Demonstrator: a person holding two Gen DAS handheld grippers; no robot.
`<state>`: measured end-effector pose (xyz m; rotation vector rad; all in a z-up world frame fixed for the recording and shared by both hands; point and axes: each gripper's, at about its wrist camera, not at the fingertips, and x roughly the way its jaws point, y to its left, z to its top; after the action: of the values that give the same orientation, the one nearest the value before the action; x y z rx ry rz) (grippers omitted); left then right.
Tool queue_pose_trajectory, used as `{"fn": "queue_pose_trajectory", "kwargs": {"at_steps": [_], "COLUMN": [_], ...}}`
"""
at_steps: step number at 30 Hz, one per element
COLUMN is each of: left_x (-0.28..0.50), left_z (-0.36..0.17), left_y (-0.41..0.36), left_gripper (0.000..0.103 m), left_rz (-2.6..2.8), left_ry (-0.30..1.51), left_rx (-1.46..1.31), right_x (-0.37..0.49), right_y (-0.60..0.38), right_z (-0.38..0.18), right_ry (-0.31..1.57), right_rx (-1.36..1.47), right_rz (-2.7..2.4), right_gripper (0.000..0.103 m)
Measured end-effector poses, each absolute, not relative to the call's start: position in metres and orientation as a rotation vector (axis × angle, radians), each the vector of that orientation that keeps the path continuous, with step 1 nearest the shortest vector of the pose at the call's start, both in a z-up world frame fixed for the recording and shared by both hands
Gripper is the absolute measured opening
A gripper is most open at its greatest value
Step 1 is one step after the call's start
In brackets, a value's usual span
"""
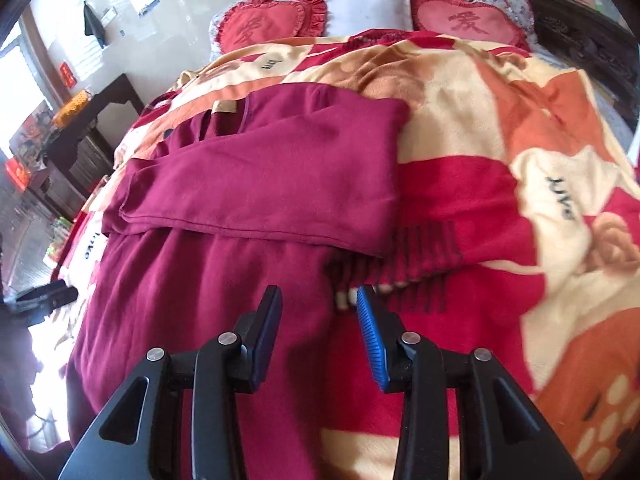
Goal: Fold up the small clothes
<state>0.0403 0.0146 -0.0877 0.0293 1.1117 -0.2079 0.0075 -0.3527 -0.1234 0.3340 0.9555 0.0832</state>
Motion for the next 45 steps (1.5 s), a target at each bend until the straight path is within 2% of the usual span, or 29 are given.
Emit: {"fn": "queue_pose_trajectory", "kwargs": {"at_steps": [3, 4, 5, 10, 13, 16, 20, 24, 26, 27, 28, 31, 37, 38, 39, 41, 45], "left_x": [0.040, 0.039, 0.039, 0.035, 0.036, 0.029, 0.020, 0.013, 0.009, 0.009, 0.005, -0.009, -0.021, -0.023, -0.026, -0.030, -0.035], "left_z": [-0.096, -0.100, -0.101, -0.108, -0.118, -0.117, -0.112, -0.111, -0.113, -0.113, -0.112, -0.105, -0.113, -0.113, -0.113, -0.112, -0.110], "left_y": [0.013, 0.013, 0.014, 0.018, 0.019, 0.021, 0.022, 0.024, 0.023, 0.021, 0.021, 0.026, 0.035, 0.036, 0.037, 0.037, 0.034], "left_gripper": [0.087, 0.087, 0.087, 0.087, 0.087, 0.087, 0.087, 0.087, 0.087, 0.087, 0.087, 0.087, 0.087, 0.087, 0.087, 0.087, 0.087], "left_rz": [-0.209, -0.209, -0.210, -0.195, -0.189, -0.200, -0.202, -0.215, -0.209, -0.207, -0.211, -0.218, -0.209, -0.209, -0.209, -0.207, -0.216], "left_ry": [1.133, 1.143, 1.148, 1.136, 1.182, 1.174, 1.150, 1.152, 1.155, 1.159, 1.157, 1.114, 1.145, 1.144, 1.140, 1.134, 1.129], "left_rx": [0.020, 0.013, 0.009, 0.026, -0.001, -0.014, 0.009, -0.003, 0.007, 0.013, 0.018, 0.040, 0.032, 0.027, 0.022, 0.022, 0.035], "right_x": [0.028, 0.033, 0.035, 0.016, 0.021, 0.007, -0.026, -0.048, -0.049, -0.052, -0.057, -0.074, -0.083, -0.088, -0.092, -0.100, -0.119], "right_y": [-0.352, -0.356, -0.358, -0.360, -0.366, -0.373, -0.376, -0.357, -0.343, -0.339, -0.337, -0.346, -0.357, -0.357, -0.357, -0.350, -0.346], "right_z": [-0.143, -0.149, -0.151, -0.135, -0.150, -0.137, -0.119, -0.133, -0.152, -0.157, -0.154, -0.139, -0.139, -0.133, -0.129, -0.126, -0.138], "right_ry": [0.994, 0.994, 0.980, 0.918, 0.971, 0.956, 0.960, 1.020, 1.069, 1.069, 1.036, 0.970, 0.997, 0.980, 0.975, 1.006, 1.097], "right_rx": [0.381, 0.423, 0.454, 0.321, 0.360, 0.407, 0.422, 0.397, 0.375, 0.347, 0.311, 0.292, 0.337, 0.354, 0.365, 0.346, 0.272], "right_rz": [0.045, 0.046, 0.058, -0.011, 0.008, 0.033, 0.155, 0.216, 0.207, 0.184, 0.168, 0.125, 0.151, 0.187, 0.220, 0.258, 0.239], "right_gripper": [0.020, 0.014, 0.000, 0.000, 0.000, 0.000, 0.018, 0.024, 0.022, 0.006, 0.000, 0.000, 0.000, 0.005, 0.016, 0.026, 0.027]}}
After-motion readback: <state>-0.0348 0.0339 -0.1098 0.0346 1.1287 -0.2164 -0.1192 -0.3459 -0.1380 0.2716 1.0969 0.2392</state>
